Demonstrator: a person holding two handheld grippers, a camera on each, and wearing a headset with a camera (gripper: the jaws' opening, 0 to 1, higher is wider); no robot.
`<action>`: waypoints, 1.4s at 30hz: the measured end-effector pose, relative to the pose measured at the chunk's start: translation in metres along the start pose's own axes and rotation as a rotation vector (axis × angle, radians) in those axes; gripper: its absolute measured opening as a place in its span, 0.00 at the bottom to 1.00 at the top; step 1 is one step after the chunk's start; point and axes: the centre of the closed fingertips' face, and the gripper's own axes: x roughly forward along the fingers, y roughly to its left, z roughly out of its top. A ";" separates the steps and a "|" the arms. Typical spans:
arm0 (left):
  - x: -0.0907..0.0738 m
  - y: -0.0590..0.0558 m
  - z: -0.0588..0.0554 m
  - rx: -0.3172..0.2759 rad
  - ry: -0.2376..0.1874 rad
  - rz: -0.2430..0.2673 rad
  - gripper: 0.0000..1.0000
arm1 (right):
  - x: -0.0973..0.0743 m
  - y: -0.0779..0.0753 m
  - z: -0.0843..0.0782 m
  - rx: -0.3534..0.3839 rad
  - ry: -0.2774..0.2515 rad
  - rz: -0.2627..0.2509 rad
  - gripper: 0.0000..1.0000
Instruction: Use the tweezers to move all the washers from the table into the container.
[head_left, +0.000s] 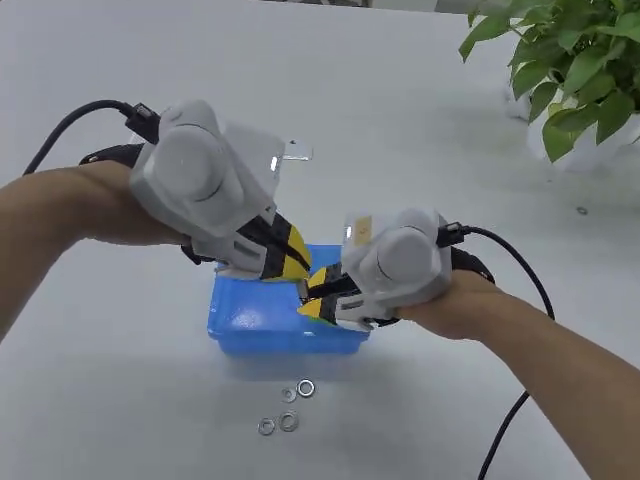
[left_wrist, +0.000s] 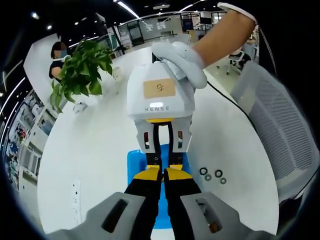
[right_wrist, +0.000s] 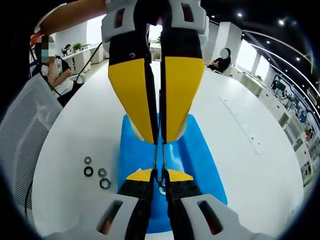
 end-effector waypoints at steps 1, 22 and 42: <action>0.001 0.001 -0.002 -0.004 0.001 -0.002 0.06 | 0.002 -0.001 -0.001 0.005 0.001 0.004 0.10; 0.006 0.003 -0.006 -0.010 0.008 -0.012 0.06 | 0.006 -0.001 -0.005 0.006 0.005 0.017 0.11; -0.015 -0.004 0.016 0.025 0.016 0.014 0.06 | -0.018 0.005 0.015 -0.024 -0.009 -0.025 0.11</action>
